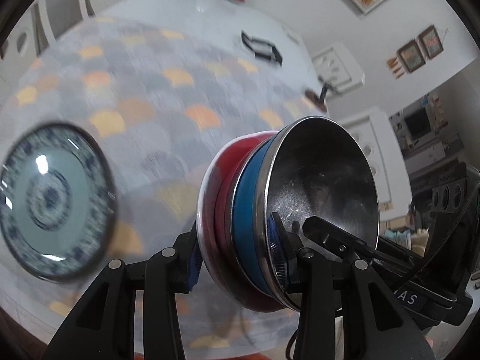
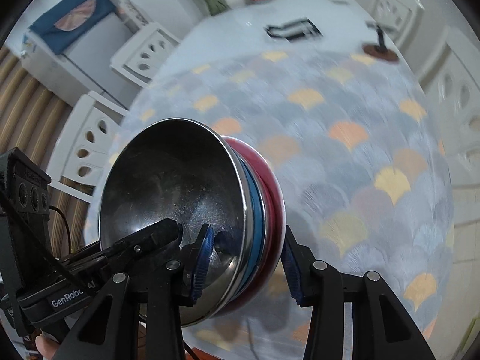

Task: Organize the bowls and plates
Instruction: 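Lift the bowl stack with both grippers and carry it over the floral plate stack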

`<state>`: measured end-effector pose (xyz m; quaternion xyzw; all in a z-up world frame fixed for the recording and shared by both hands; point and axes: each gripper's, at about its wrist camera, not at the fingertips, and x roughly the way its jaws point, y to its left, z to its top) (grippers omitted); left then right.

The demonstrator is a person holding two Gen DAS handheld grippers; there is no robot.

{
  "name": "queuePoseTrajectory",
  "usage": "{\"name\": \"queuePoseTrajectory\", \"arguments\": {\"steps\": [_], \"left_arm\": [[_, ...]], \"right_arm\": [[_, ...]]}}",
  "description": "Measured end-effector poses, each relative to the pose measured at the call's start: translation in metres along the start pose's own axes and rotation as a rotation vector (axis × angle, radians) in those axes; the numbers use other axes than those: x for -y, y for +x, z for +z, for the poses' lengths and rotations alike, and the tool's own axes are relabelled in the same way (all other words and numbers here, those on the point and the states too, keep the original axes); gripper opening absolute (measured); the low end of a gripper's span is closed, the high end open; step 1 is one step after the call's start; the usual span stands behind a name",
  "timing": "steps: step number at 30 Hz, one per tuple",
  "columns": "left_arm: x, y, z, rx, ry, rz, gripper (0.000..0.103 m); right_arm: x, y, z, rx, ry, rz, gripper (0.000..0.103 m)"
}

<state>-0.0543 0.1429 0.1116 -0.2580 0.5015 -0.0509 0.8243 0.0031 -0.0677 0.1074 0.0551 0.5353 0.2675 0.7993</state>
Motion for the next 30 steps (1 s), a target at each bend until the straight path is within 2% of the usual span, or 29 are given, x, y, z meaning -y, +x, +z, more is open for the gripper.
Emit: {"name": "queuePoseTrajectory", "arguments": {"steps": [7, 12, 16, 21, 30], "left_arm": [[-0.043, -0.07, 0.037, 0.108, 0.024, 0.012, 0.036], [-0.089, -0.106, 0.052, 0.12, 0.038, 0.068, 0.036], [-0.124, -0.11, 0.05, 0.104, 0.036, 0.102, 0.036], [-0.168, -0.095, 0.045, 0.03, 0.0, 0.094, 0.036], [-0.196, -0.069, 0.038, -0.075, -0.001, 0.042, 0.036]], "right_arm": [[-0.039, -0.03, 0.015, 0.092, -0.052, 0.031, 0.044], [-0.063, -0.024, 0.009, 0.067, -0.073, 0.058, 0.044], [-0.078, -0.007, -0.008, 0.016, -0.065, 0.069, 0.044], [-0.091, 0.022, -0.029, -0.039, -0.06, 0.032, 0.044], [-0.073, 0.045, -0.04, -0.085, 0.016, -0.035, 0.044]]}}
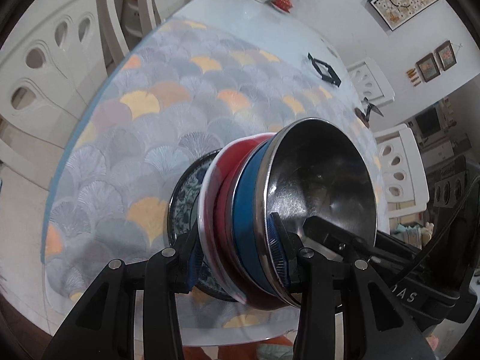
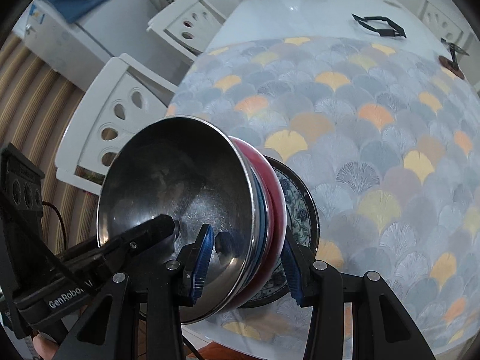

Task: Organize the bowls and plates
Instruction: 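Lift the bowl stack with both grippers and carry it over the floral plate stack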

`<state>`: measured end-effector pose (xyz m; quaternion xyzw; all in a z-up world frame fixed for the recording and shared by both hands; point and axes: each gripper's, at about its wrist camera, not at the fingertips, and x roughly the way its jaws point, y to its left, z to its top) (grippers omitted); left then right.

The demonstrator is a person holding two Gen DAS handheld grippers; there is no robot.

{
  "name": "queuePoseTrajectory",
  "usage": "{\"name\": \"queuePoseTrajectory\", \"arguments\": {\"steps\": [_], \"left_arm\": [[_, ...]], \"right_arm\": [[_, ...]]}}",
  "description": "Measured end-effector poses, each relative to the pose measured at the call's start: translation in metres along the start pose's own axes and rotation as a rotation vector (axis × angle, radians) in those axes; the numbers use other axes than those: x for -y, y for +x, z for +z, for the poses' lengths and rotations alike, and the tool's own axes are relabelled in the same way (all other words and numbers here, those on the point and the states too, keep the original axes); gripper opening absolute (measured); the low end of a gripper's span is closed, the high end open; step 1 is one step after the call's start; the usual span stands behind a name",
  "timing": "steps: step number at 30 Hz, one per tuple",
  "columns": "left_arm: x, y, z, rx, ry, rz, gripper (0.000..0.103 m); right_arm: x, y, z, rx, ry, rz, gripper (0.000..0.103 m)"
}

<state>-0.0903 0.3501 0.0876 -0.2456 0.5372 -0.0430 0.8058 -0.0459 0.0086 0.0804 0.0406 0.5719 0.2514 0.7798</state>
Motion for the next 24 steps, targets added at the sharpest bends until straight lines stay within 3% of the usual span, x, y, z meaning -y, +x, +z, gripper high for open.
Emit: {"name": "queuePoseTrajectory", "arguments": {"steps": [16, 19, 24], "left_arm": [[-0.017, 0.015, 0.003, -0.037, -0.004, -0.033, 0.036], [-0.019, 0.009, 0.002, -0.014, -0.01, -0.05, 0.036], [-0.018, -0.012, 0.004, 0.046, 0.023, -0.061, 0.036]], "right_arm": [[0.013, 0.022, -0.005, -0.033, 0.108, 0.007, 0.044], [0.015, 0.02, -0.005, -0.028, 0.118, 0.017, 0.044], [0.014, -0.006, 0.0, 0.051, 0.088, -0.016, 0.044]]}}
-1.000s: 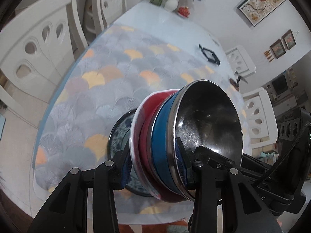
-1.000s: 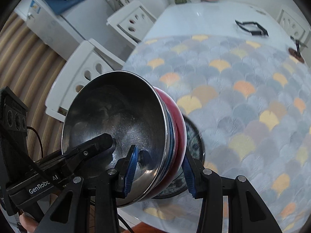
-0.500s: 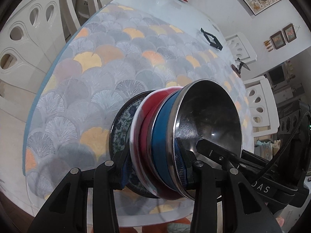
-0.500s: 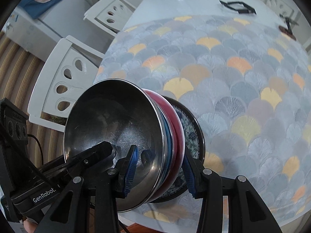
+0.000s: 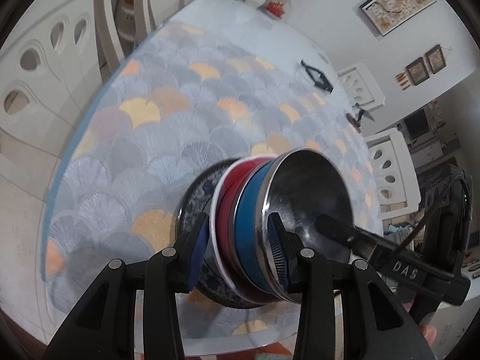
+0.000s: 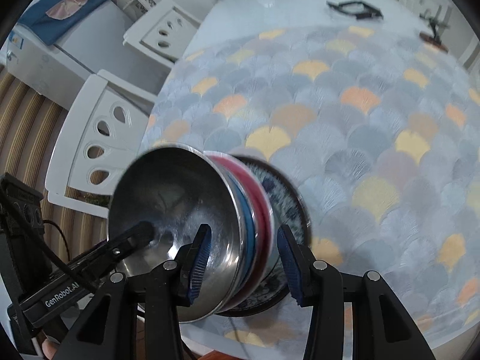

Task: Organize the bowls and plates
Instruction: 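Lift the bowl stack with both grippers and carry it over the floral plate stack, then lower the bowl stack onto the floral plates and open both grippers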

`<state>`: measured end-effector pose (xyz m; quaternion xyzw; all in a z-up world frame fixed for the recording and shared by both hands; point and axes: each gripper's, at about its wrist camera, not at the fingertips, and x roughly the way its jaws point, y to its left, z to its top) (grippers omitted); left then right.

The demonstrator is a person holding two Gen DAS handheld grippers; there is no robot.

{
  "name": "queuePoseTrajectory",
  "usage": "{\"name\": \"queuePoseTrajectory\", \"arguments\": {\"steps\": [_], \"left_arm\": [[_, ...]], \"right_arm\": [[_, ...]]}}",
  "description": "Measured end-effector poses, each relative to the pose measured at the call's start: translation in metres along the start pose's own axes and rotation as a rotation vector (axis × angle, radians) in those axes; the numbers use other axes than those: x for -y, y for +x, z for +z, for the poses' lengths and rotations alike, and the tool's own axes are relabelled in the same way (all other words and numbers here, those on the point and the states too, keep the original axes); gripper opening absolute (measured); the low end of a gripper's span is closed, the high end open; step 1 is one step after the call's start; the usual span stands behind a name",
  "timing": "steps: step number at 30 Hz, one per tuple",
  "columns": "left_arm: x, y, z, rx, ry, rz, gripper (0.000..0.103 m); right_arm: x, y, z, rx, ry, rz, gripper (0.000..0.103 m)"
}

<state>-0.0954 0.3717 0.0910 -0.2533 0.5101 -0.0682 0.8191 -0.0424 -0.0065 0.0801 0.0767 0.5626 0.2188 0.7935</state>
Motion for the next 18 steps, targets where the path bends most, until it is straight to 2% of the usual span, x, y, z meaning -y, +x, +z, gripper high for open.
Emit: {"name": "queuePoseTrajectory", "arguments": {"steps": [5, 10, 15, 18], "left_arm": [[-0.008, -0.025, 0.003, 0.044, -0.011, 0.0, 0.036], [-0.003, -0.052, 0.003, 0.106, 0.002, 0.011, 0.036], [0.028, -0.078, 0.003, 0.18, 0.101, 0.057, 0.038], [0.05, -0.088, -0.002, 0.217, 0.163, 0.102, 0.038]], "right_arm": [[-0.004, -0.027, 0.005, 0.069, -0.026, -0.019, 0.05], [-0.014, -0.055, 0.002, 0.123, -0.038, -0.019, 0.051], [-0.037, -0.075, -0.009, 0.162, -0.083, -0.046, 0.052], [-0.053, -0.082, -0.021, 0.167, -0.14, -0.094, 0.054]]}}
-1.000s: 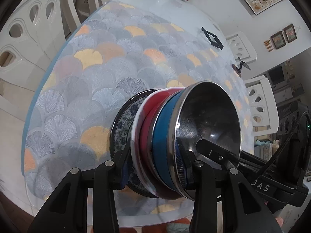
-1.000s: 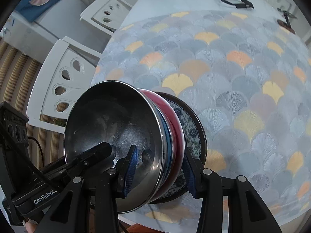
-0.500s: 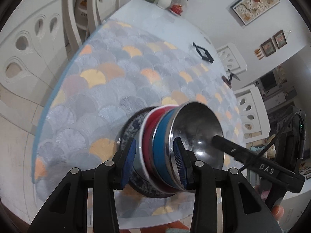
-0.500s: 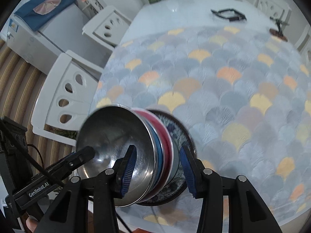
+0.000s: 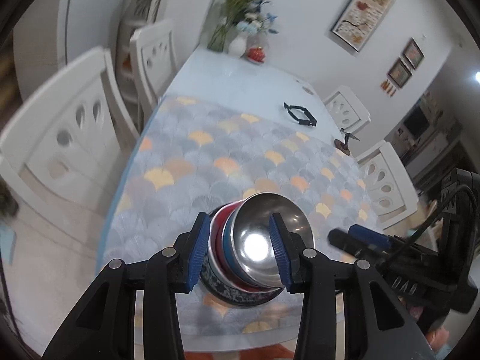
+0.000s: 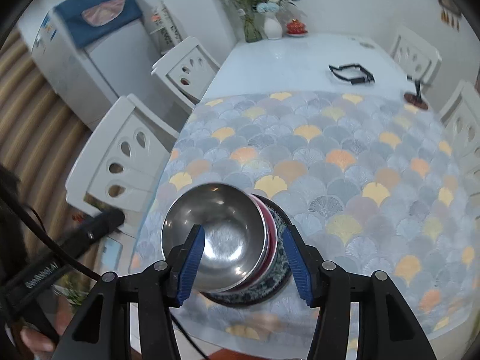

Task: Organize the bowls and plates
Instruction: 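Lower the bowl stack onto the floral plates and open both grippers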

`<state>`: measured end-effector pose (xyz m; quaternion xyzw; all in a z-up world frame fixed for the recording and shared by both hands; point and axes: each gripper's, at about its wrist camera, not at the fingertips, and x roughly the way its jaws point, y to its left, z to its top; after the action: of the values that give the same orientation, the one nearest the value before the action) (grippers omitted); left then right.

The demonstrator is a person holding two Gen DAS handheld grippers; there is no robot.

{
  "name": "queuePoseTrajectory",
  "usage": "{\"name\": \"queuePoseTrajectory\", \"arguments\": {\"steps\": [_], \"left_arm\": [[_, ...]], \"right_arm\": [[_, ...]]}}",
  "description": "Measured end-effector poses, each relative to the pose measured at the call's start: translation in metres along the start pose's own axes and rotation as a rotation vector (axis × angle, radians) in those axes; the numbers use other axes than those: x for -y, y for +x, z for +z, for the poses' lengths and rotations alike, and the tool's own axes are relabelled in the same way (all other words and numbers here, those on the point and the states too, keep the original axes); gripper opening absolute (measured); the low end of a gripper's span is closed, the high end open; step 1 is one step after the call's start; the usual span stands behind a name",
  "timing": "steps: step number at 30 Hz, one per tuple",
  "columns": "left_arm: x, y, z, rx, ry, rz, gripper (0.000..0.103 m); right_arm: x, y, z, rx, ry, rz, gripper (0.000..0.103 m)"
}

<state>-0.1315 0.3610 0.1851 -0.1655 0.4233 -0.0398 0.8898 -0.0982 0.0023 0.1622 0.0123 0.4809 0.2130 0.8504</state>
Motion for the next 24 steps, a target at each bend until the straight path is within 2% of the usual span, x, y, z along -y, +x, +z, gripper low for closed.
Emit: {"name": "queuePoseTrajectory", "arguments": {"steps": [4, 9, 13, 15, 19, 22, 24], "left_arm": [[0.014, -0.003, -0.008, 0.007, 0.023, 0.052, 0.04], [0.02, 0.006, -0.022, -0.017, 0.039, 0.111, 0.04], [0.022, 0.008, -0.029, -0.034, 0.04, 0.13, 0.041], [0.022, 0.008, -0.032, -0.037, 0.036, 0.144, 0.046], [0.023, 0.007, -0.036, -0.04, 0.041, 0.173, 0.048], [0.023, 0.008, -0.038, -0.05, 0.045, 0.206, 0.062], [0.022, 0.007, -0.039, -0.053, 0.042, 0.218, 0.062]], "right_arm": [[-0.007, -0.004, -0.013, -0.009, -0.027, -0.048, 0.054], [0.002, 0.006, -0.025, -0.069, 0.006, -0.081, 0.054], [0.01, 0.011, -0.034, -0.098, 0.027, -0.108, 0.054], [0.013, 0.01, -0.036, -0.099, 0.034, -0.109, 0.054], [0.01, 0.009, -0.039, -0.101, 0.02, -0.118, 0.054], [0.007, 0.012, -0.042, -0.117, 0.015, -0.111, 0.054], [0.005, 0.013, -0.044, -0.125, 0.013, -0.107, 0.054]]}}
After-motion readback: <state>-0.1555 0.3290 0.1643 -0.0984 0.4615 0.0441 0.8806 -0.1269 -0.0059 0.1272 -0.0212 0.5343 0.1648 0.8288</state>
